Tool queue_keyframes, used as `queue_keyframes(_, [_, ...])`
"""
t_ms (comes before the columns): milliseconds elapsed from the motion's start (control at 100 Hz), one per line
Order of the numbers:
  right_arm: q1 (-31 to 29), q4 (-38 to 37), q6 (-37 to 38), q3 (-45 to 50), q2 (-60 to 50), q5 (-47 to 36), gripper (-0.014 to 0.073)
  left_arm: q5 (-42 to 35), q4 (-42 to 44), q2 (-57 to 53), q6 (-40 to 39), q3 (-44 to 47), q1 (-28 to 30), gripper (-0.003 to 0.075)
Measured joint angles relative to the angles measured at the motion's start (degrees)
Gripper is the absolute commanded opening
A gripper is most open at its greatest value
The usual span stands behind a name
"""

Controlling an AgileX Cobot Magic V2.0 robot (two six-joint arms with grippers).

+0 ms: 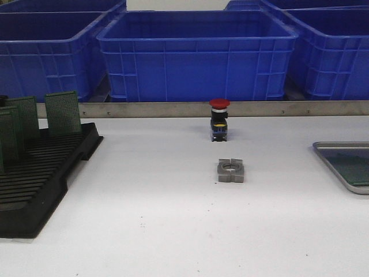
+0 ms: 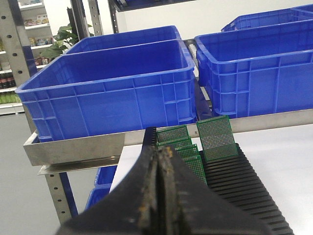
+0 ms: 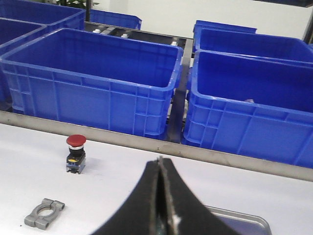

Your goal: Place circuit board on tray

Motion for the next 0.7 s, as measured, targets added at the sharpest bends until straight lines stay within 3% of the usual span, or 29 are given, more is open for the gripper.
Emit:
queue_keyframes(120, [0.0,-16.7,17.0,2.0,-2.6,-1.6,-0.0068,0.0,0.0,0.0,0.0,0.0,0.0,-0.0019])
queue_keyframes(260, [0.0,-28.9,30.9,6.1,-5.8,-5.6,-0.0068,0.0,0.0,0.0,0.0,0.0,0.0,-0.0019])
queue_keyframes(410, [0.0,-31.2,35.1,10.5,-10.0,-8.1,-0.0068,0.0,0.0,0.0,0.0,0.0,0.0,-0.0019])
queue_keyframes(700, [0.0,-29.8,35.6,17.2,-13.5,-11.0,-0.0068,0.1,0.0,0.0,0.0,0.0,0.0,-0.0019])
